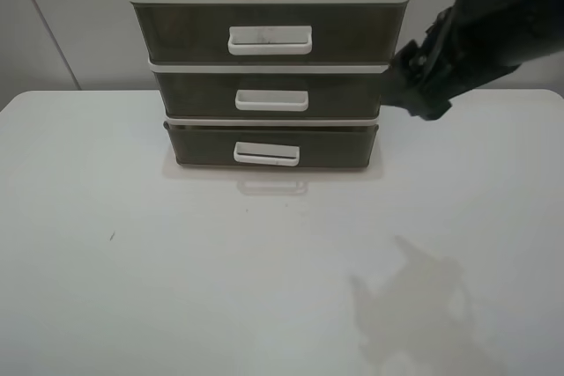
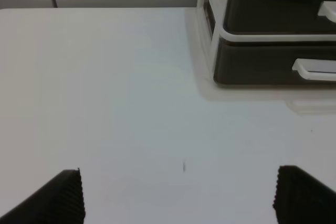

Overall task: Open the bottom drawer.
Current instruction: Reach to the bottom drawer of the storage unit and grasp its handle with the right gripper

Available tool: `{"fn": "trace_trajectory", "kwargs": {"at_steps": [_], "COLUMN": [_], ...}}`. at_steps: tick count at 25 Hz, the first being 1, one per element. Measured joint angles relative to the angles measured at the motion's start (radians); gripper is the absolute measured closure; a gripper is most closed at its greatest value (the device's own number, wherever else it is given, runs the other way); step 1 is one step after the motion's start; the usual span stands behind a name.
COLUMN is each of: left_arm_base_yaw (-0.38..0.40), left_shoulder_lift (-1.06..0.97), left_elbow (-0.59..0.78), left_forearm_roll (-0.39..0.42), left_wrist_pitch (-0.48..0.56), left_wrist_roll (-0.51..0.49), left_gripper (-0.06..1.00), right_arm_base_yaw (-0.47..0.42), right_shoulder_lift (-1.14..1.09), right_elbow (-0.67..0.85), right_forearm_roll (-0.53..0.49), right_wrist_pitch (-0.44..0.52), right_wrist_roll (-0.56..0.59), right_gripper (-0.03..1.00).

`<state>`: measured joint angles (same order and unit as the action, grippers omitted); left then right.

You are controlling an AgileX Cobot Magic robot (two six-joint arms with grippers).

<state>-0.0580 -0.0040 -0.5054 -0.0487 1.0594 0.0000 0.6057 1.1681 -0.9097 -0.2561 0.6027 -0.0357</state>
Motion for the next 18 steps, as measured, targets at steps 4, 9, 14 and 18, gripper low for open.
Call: {"fn": "trace_trajectory", "kwargs": {"at_steps": [4,9,14,18], "left_arm_base_yaw": [0.0,0.0,0.0,0.0], "left_shoulder_lift": [0.0,0.0,0.0,0.0], "left_elbow": [0.0,0.0,0.0,0.0], "left_forearm_roll": [0.0,0.0,0.0,0.0], "left_wrist_pitch": [0.0,0.0,0.0,0.0], "left_wrist_roll": [0.0,0.0,0.0,0.0], "left_gripper": [0.2,0.2,0.2,0.2], "right_arm_base_yaw": [0.048,0.121,0.153,0.169], "right_shoulder_lift": [0.152,0.26,0.35,0.42], "right_elbow": [0.0,0.028,0.126,0.167], "right_forearm_roll": [0.001,-0.056,-0.053,0.005], "right_wrist_pitch": [-0.11,-0.191,-0.346,-0.443], "right_wrist_roll": [-0.061,-0.228,-0.407,-0.527], "right_gripper": [0.17,0.17,0.17,0.17]}}
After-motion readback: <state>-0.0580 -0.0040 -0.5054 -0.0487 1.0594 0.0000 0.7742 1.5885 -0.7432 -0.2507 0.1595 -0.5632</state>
